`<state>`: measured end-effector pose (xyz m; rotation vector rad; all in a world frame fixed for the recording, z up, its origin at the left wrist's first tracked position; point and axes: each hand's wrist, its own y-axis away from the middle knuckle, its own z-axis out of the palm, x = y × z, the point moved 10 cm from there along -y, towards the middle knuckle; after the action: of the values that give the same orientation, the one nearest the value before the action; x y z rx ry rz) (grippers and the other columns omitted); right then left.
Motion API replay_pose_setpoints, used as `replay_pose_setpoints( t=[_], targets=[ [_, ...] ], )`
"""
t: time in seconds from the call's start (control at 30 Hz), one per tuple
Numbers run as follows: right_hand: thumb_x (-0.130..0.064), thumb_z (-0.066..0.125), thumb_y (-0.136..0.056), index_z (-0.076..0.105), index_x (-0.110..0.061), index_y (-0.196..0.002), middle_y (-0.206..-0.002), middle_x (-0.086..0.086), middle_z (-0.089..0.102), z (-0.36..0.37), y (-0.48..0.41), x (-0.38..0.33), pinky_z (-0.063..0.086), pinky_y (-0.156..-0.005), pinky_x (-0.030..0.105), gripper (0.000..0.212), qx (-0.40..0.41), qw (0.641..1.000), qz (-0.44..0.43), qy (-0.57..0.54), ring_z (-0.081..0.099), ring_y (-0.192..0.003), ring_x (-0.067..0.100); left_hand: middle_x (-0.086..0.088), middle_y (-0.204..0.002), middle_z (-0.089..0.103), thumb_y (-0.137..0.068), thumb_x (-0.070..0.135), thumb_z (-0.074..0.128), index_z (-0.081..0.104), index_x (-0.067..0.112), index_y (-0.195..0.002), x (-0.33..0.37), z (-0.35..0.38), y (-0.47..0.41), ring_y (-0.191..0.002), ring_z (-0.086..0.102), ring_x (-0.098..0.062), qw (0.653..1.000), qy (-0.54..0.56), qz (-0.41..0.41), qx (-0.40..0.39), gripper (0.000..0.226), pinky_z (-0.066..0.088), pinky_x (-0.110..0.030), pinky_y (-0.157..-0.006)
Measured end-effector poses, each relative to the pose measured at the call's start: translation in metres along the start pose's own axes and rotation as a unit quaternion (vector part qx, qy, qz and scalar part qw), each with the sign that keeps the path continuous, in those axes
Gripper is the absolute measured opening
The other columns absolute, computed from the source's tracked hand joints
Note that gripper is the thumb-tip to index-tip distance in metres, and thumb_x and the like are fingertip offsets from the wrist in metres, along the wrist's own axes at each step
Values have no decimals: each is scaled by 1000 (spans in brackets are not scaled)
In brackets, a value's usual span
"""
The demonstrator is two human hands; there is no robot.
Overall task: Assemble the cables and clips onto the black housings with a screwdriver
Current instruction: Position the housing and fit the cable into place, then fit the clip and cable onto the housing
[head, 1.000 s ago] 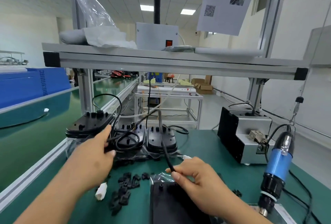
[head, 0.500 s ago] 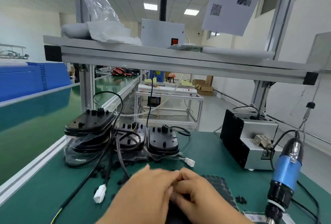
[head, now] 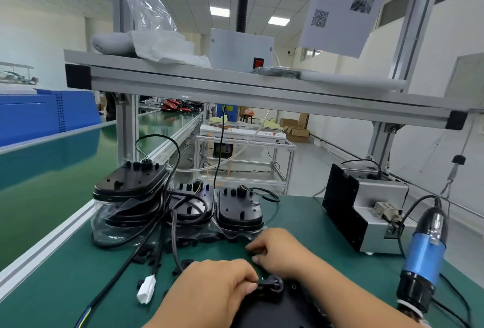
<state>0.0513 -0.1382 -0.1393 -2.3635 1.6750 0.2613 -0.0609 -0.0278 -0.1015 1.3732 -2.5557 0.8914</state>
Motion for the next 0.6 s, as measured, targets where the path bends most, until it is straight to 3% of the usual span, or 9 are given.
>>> replay_pose_setpoints(
  t=[0.1, 0.2, 0.27, 0.3, 0.4, 0.47, 0.6],
  targets=[
    [-23, 63, -89, 71, -19, -114, -116, -3, 69, 3, -3, 1, 38, -86, 12, 27, 7, 1000, 5, 7, 60, -108, 13, 19, -107, 64, -92, 55, 45, 54, 45, -114, 3, -2, -4, -101, 54, 3, 1000, -5, 27, -11, 26, 39, -14, -88],
    [-23, 64, -88, 73, -20, -100, -102, -5, 70, -14, 6, 1, 40, -77, 14, 15, 35, 999, 13, -16, 61, -94, 10, 19, -105, 66, -91, 54, 48, 58, 47, -113, 4, -1, -5, -101, 55, 4, 999, 25, 21, -18, 25, 42, -17, -88],
    [-22, 69, -85, 69, -29, -90, -85, -11, 66, -37, 19, 2, 44, -73, 15, 9, 80, 989, 24, -121, 58, -78, 4, 21, -103, 65, -90, 55, 49, 59, 50, -113, 2, -3, -2, -100, 56, 5, 999, 38, 23, 5, 26, 42, -16, -88],
    [-19, 72, -83, 69, -33, -88, -77, -13, 63, -44, 29, -1, 46, -71, 17, 15, 83, 974, 19, -208, 56, -71, 2, 21, -103, 65, -90, 57, 48, 58, 51, -114, 2, -4, 0, -100, 56, 5, 999, 36, 24, 8, 27, 43, -16, -88],
    [-19, 78, -72, 75, -34, -79, -68, -10, 61, -46, 59, -19, 50, -67, 22, 17, 44, 915, -7, -401, 55, -63, 6, 22, -90, 63, -84, 59, 42, 61, 51, -109, 8, -8, 1, -87, 57, 8, 998, -39, 44, 26, 32, 47, -14, -76],
    [-18, 81, -68, 75, -24, -72, -65, 0, 64, -42, 75, -29, 52, -64, 26, 10, 34, 894, -6, -447, 59, -60, 12, 21, -81, 62, -80, 57, 41, 65, 50, -102, 15, -14, 0, -79, 58, 6, 998, -45, 40, 23, 33, 46, -11, -68],
    [-16, 80, -76, 75, -18, -67, -56, -3, 63, -42, 82, -26, 42, -51, 15, 11, 57, 896, 20, -441, 53, -51, 5, 19, -93, 58, -87, 61, 41, 56, 50, -114, -2, -3, 4, -94, 52, 4, 1000, 6, 13, 19, 33, 41, -15, -80]
  ],
)
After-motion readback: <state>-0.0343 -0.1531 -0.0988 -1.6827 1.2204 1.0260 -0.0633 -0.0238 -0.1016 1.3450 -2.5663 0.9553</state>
